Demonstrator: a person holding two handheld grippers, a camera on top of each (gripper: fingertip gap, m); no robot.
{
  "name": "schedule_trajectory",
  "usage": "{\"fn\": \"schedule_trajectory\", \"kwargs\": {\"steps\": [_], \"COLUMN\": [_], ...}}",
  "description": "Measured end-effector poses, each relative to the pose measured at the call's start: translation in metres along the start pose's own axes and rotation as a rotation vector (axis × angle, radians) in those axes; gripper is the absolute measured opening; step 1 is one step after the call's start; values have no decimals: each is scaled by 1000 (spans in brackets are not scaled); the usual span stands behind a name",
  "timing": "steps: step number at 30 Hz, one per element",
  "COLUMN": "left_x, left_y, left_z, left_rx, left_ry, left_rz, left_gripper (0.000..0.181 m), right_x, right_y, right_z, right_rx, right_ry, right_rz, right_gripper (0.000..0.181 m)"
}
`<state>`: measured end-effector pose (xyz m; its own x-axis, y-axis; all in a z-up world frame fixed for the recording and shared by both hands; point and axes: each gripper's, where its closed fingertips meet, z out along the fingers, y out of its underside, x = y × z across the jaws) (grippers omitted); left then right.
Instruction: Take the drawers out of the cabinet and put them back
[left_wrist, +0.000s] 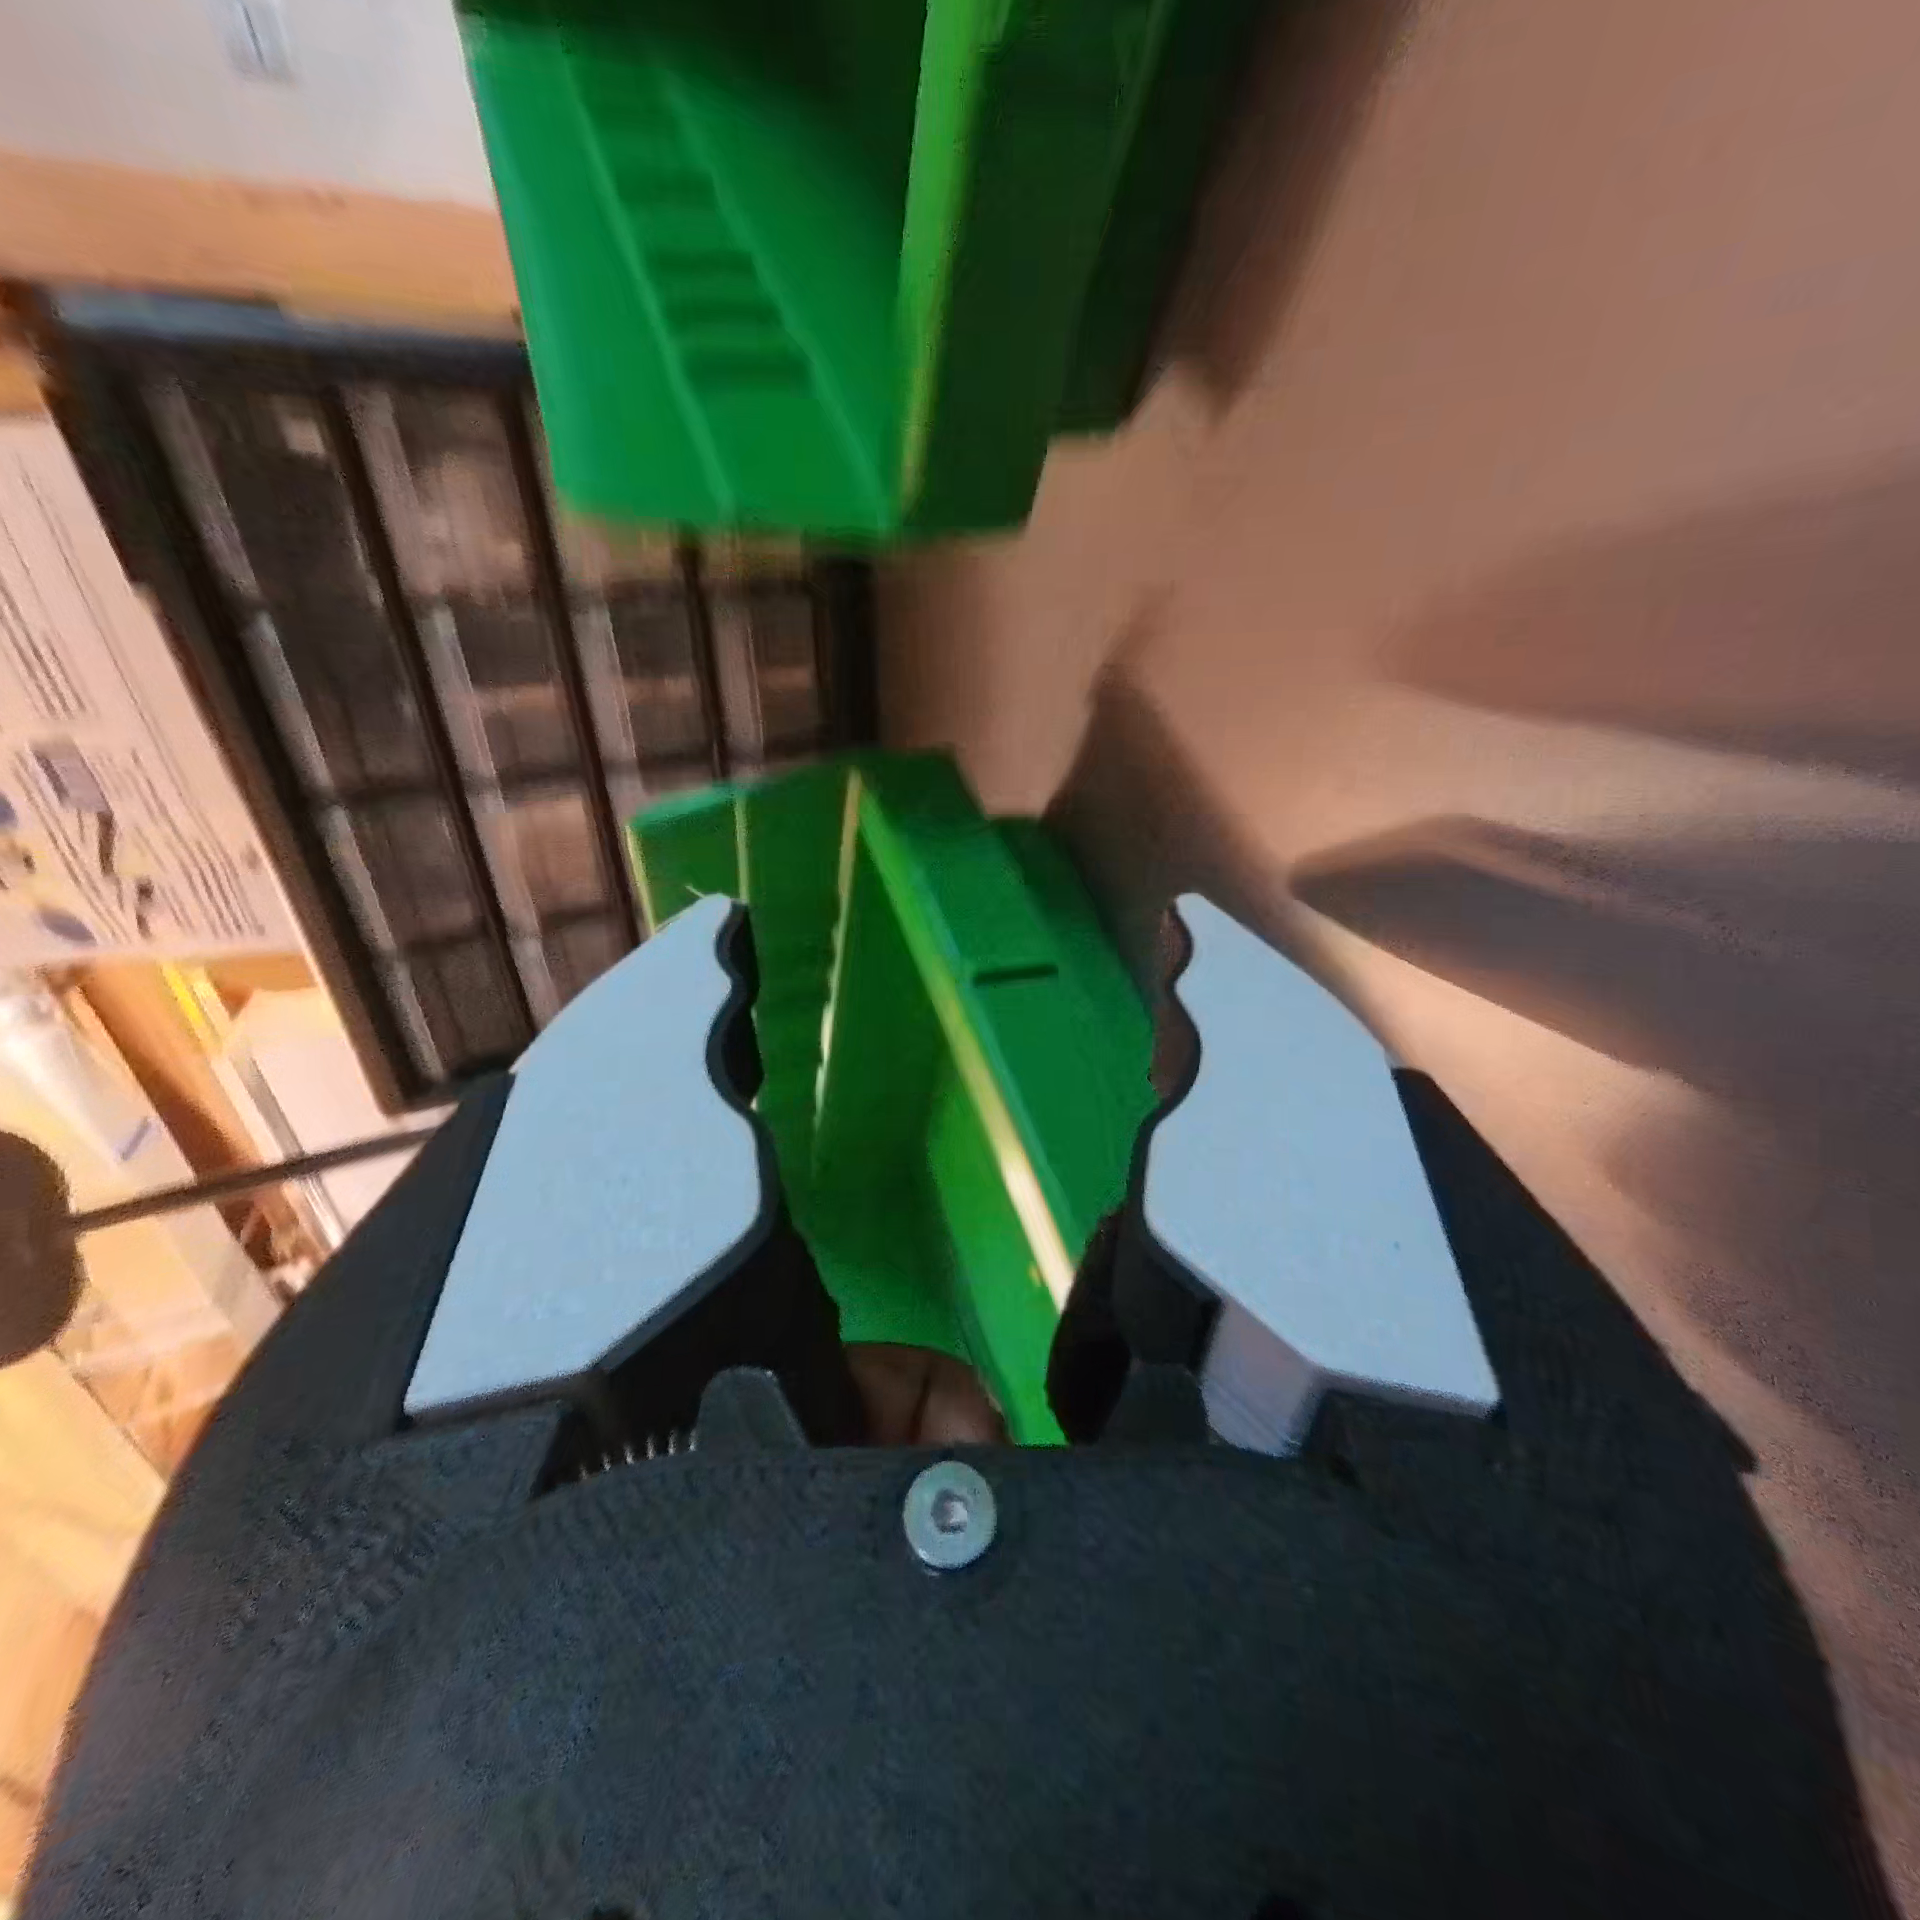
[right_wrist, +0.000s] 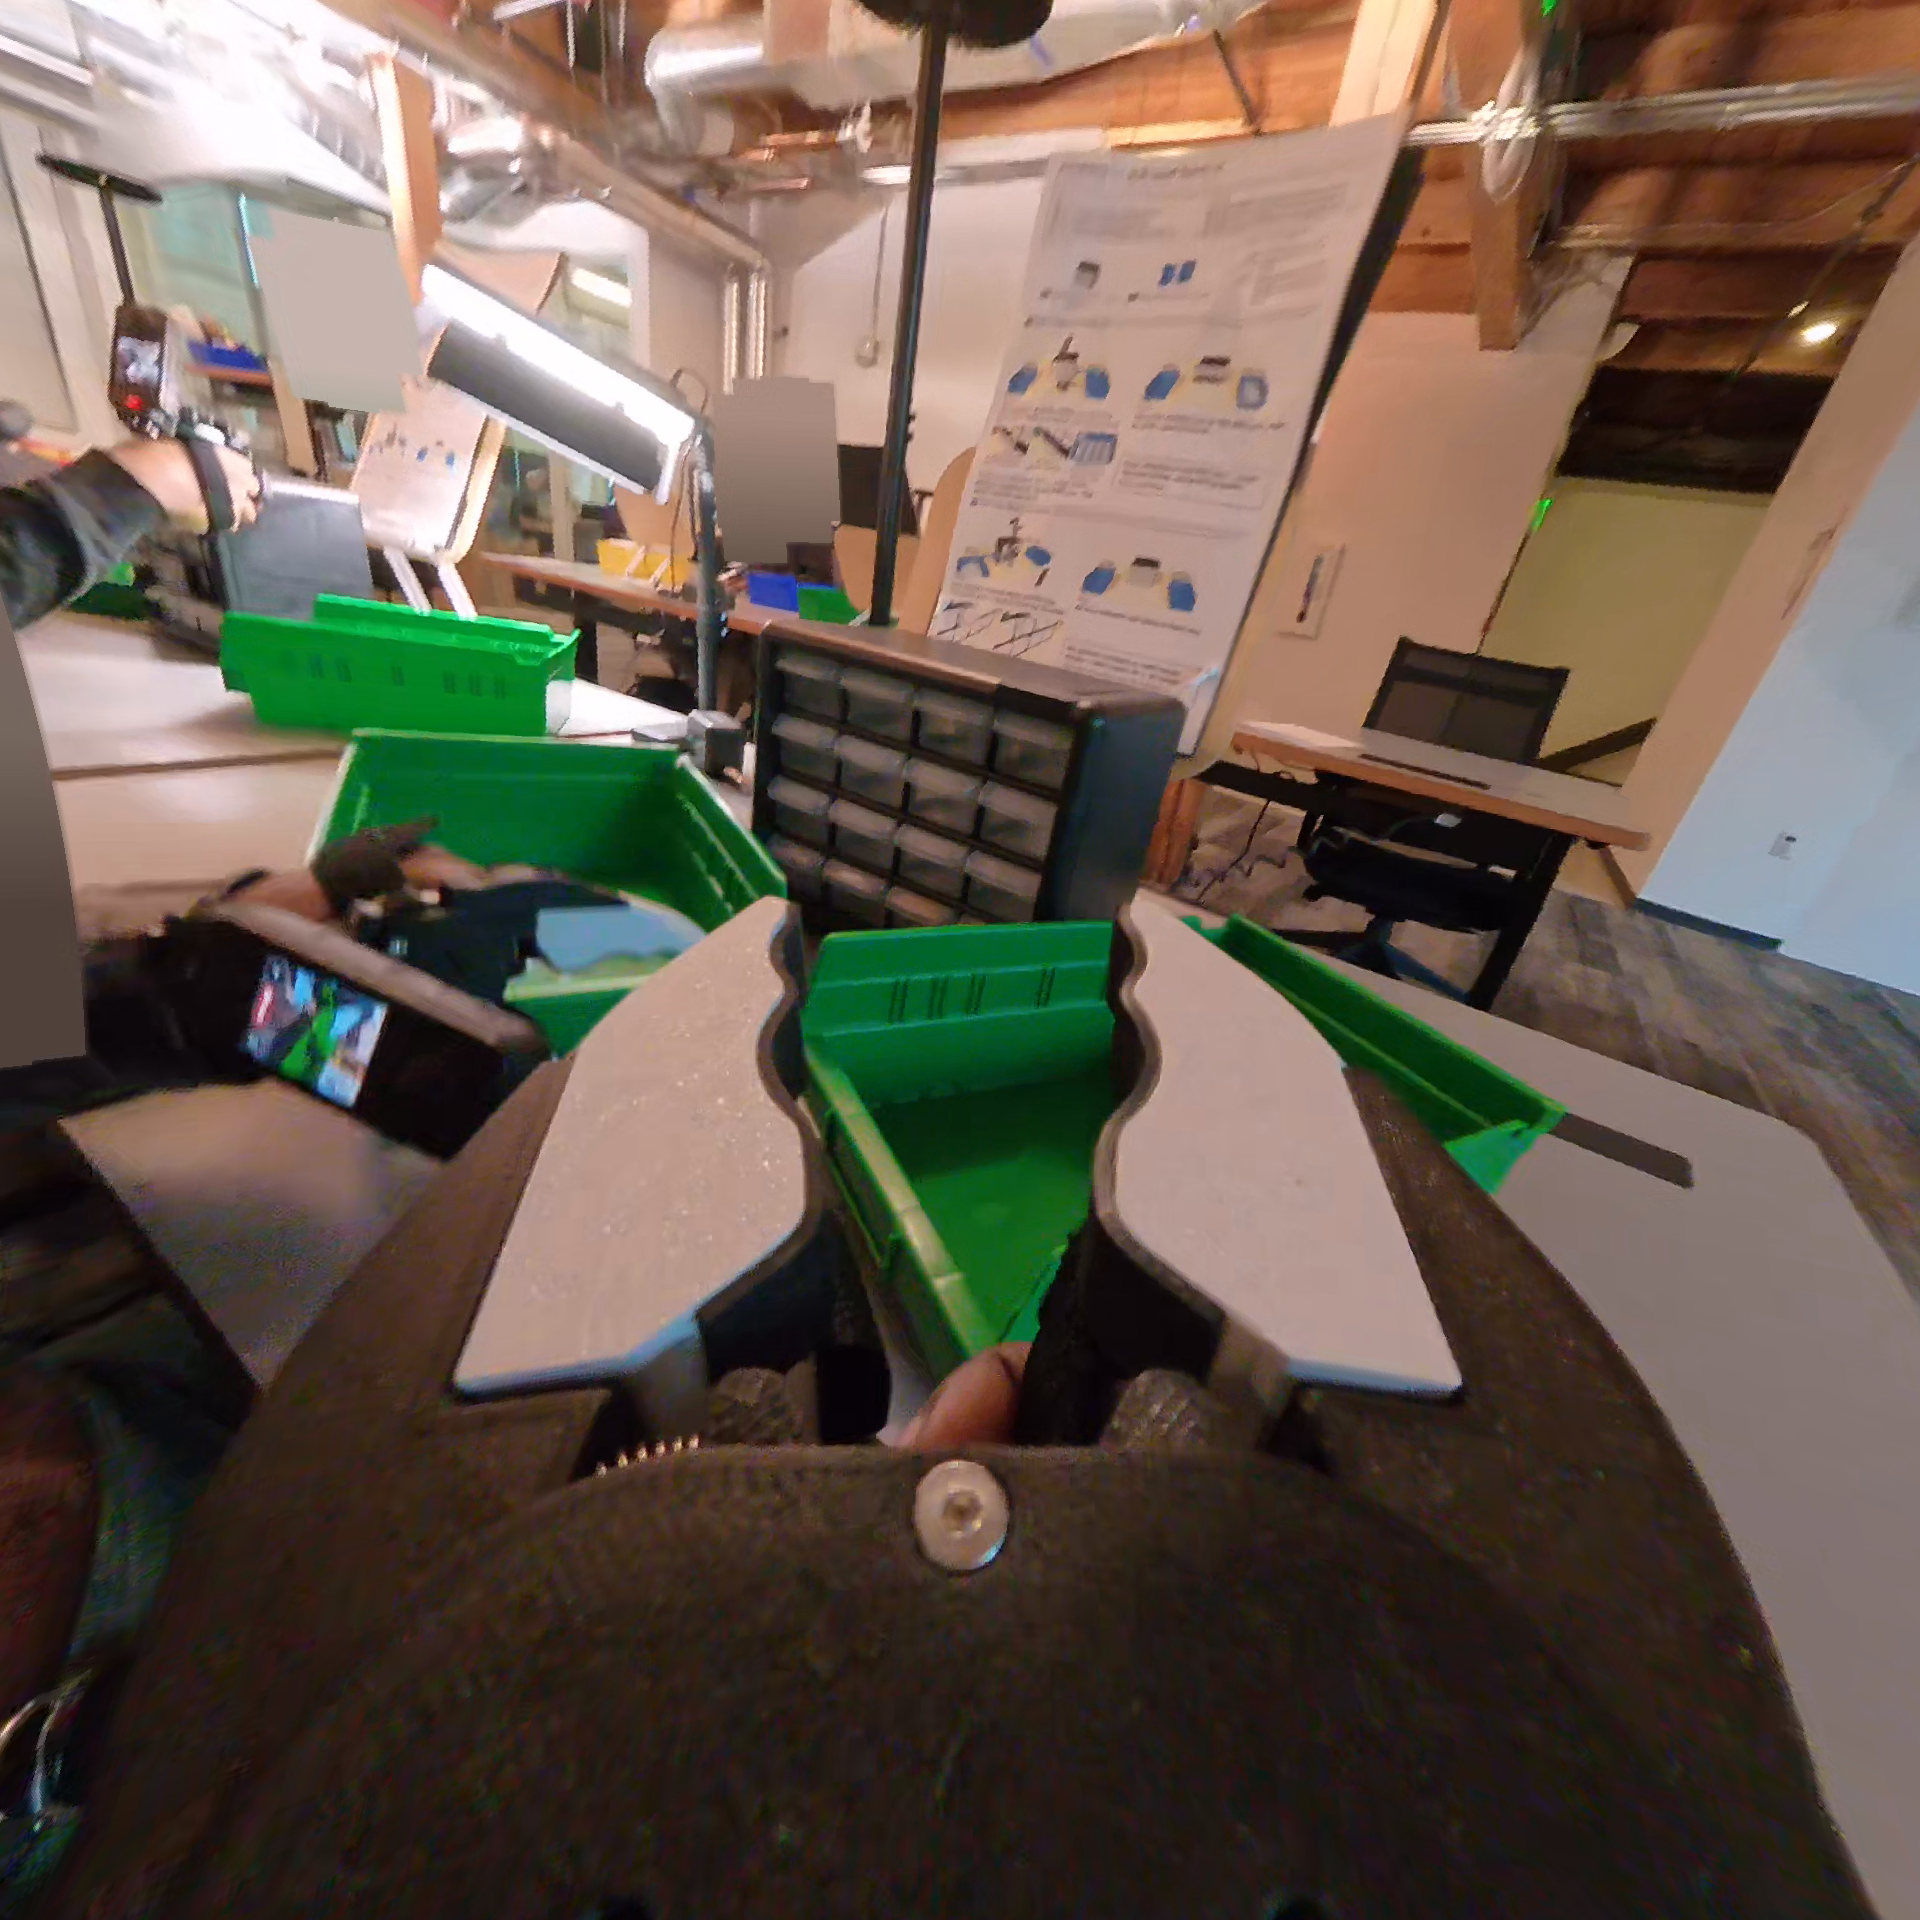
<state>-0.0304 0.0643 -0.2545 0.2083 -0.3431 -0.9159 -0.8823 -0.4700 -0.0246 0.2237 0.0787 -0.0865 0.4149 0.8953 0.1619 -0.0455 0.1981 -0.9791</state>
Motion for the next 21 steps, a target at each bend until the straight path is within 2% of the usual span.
{"fn": "schedule_trajectory", "kwargs": {"steps": [2, 3, 6, 8, 11, 14, 16, 18, 19, 21], "left_x": [-3, -1, 2, 5, 10, 16, 17, 17, 17, 17], "left_y": [38, 50, 82, 102, 131, 157, 177, 201, 214, 239], "left_z": [0, -2, -5, -6, -3, -1, -2, -5, -6, -10], "left_rx": [-55, -38, -18, -64, -156, -218, -254, -304, -328, -358], "left_ry": [24, 62, 130, 153, 172, 213, 208, 198, 193, 179], "left_rz": [-46, -93, -179, -159, -64, -68, -66, -62, -60, -59], "left_gripper": [77, 76, 72, 68, 57, 40, 35, 34, 34, 33], "right_x": [-11, -18, -47, -60, -69, -60, -45, -29, -29, -23], "right_y": [7, 14, 50, 83, 134, 173, 191, 200, 203, 203], "right_z": [9, 15, 37, 57, 86, 109, 114, 111, 108, 102], "right_rx": [-43, -78, -285, -441, -666, -822, -918, -1001, -1023, -1039], "right_ry": [-44, -72, -184, -169, -98, -7, 59, 107, 77, 60], "right_rz": [-2, 5, 36, 1, -165, -304, -406, -511, -526, -549], "right_gripper": [55, 54, 54, 54, 56, 58, 55, 41, 35, 34]}}
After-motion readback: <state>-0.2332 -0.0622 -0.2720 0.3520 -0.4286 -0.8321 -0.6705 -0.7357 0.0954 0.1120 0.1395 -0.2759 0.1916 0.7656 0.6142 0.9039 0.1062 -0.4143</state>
